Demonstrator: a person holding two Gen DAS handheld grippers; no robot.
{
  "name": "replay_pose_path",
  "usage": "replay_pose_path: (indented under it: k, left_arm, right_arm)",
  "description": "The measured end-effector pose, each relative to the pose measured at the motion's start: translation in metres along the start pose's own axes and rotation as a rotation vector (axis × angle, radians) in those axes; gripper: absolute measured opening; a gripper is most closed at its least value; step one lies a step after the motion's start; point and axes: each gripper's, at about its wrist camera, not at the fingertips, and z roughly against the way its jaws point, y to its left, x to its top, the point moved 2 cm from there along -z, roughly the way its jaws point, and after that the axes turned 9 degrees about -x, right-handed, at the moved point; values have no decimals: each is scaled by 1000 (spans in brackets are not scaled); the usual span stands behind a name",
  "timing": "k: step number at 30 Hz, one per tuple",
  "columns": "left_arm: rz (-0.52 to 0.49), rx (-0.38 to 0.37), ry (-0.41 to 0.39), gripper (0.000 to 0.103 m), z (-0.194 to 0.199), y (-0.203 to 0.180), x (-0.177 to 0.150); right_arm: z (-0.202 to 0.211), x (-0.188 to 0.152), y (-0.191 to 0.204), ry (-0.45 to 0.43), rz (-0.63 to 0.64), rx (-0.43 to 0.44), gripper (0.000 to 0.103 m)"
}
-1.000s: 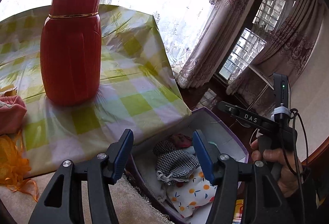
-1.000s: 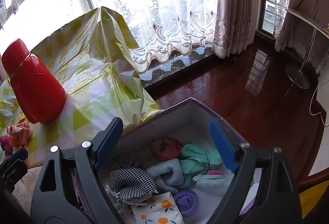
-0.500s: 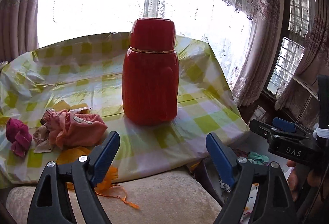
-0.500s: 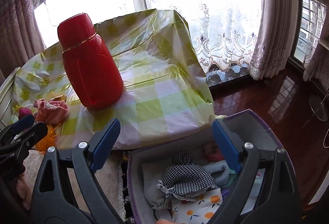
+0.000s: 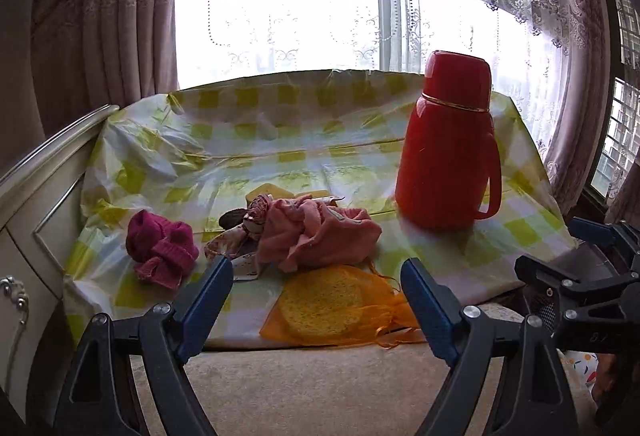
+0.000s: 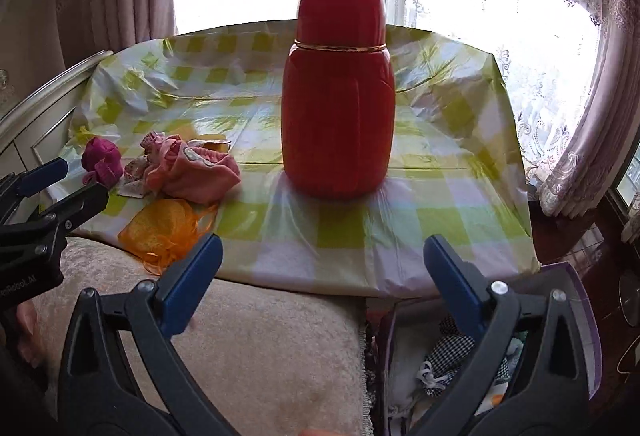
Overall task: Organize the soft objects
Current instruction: 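Move both grippers back over the bed toward the pink towel and orange mesh bag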
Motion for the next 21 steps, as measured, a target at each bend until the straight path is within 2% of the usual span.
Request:
replay_pose_path:
  k: [3,7,15,21]
  left_arm:
    - [103,16,13,87,2,28,-7]
    - [179,-9,8,85,4,50,-11]
    - [233,-85,18,72,-7,65,-9]
    - [299,-71,-9,70,-10,86,-6]
  right_arm:
    - [-1,2,25,17,35,112,101]
    - [-13,2,48,83,24,171,101]
    - [-41,4,79,191,28,226,101]
    - [-64,8,110,275,54,260,101]
